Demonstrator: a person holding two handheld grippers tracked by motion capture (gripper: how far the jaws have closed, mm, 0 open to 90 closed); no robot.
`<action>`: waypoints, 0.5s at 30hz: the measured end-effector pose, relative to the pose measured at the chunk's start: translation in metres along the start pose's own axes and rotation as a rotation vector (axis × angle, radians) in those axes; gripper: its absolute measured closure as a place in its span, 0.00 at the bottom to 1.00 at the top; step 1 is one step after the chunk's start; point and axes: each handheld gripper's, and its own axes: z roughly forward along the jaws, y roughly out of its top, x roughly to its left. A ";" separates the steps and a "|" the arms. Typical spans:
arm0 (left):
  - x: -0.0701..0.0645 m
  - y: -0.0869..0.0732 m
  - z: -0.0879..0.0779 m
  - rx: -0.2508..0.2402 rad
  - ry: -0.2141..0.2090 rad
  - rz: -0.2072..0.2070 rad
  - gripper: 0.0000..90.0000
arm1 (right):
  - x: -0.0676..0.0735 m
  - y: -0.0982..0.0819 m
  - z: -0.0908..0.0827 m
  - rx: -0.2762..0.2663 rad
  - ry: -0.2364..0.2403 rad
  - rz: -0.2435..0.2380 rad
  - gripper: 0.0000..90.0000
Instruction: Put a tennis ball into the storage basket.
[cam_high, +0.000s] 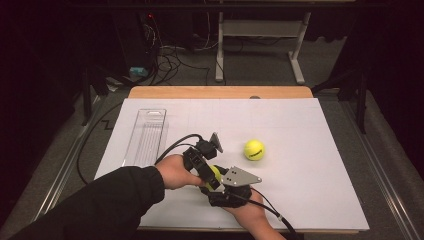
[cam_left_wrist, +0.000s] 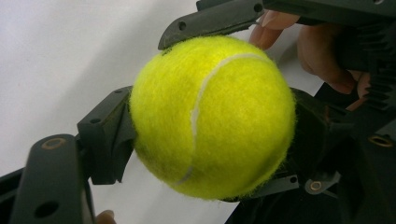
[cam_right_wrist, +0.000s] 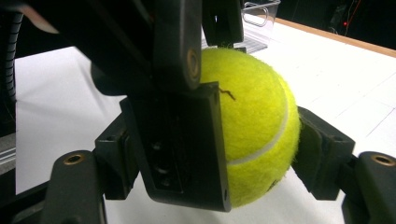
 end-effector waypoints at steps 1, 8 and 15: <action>-0.001 0.000 0.000 -0.003 0.004 -0.006 0.29 | 0.000 0.000 0.000 0.009 -0.004 0.000 0.30; -0.001 0.000 -0.001 -0.010 0.006 -0.002 0.29 | -0.001 0.000 0.000 0.009 -0.001 0.008 0.30; -0.002 0.001 -0.002 0.006 0.018 -0.001 0.29 | -0.002 0.000 0.000 -0.005 0.007 0.010 0.29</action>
